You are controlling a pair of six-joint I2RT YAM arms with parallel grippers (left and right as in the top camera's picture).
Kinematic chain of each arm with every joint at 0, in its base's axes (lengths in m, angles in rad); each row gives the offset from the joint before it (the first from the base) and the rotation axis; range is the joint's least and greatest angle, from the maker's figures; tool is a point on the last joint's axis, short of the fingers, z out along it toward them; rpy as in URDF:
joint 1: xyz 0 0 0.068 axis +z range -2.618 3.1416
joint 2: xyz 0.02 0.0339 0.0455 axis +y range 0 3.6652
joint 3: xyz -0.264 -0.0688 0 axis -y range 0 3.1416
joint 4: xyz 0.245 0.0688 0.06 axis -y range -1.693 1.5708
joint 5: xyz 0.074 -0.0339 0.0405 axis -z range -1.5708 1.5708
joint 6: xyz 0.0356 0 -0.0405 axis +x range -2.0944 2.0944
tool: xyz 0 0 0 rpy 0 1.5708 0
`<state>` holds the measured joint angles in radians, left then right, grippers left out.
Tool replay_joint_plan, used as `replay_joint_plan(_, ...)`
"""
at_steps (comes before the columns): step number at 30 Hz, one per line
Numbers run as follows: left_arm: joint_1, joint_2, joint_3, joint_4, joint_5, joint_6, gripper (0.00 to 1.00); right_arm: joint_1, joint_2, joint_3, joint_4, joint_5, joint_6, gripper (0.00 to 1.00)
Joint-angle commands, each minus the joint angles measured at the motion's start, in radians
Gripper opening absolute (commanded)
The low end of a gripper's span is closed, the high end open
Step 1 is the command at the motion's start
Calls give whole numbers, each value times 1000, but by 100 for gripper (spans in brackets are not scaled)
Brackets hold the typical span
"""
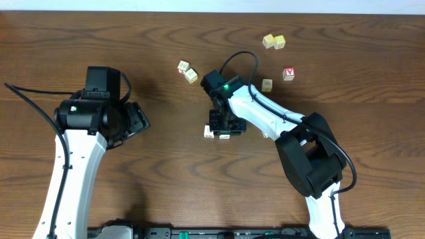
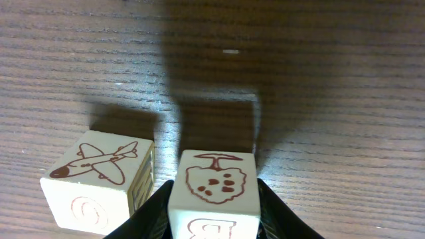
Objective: Lift 4 blocks
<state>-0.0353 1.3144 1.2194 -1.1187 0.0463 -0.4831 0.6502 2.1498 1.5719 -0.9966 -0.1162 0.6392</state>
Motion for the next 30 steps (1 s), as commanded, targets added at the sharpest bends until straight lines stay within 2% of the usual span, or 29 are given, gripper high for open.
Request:
replay_joint_plan(1,4,-2,-8,-3,-2,-12,78,18,5,9,2,6,-5,35)
replay_joint_plan(13,4,-2,-8,-3,-2,-12,78,18,3,20,-10,6,-6,41)
replay_joint_plan(19,4,-2,-8,-3,-2,-12,78,17,1,95,-73,7,-53,44)
replay_joint_plan(22,4,-2,-8,-3,-2,-12,78,-8,1,209,-177,7,-130,49)
replay_joint_plan(25,4,-2,-8,-3,-2,-12,78,-48,1,298,-280,8,-213,61)
replay_joint_plan(27,4,-2,-8,-3,-2,-12,78,-81,1,345,-347,7,-274,65)
replay_joint_plan(29,4,-2,-8,-3,-2,-12,79,-119,1,369,-415,7,-372,72)
replay_joint_plan(30,4,-2,-8,-3,-2,-12,79,-139,1,367,-452,9,-440,73)
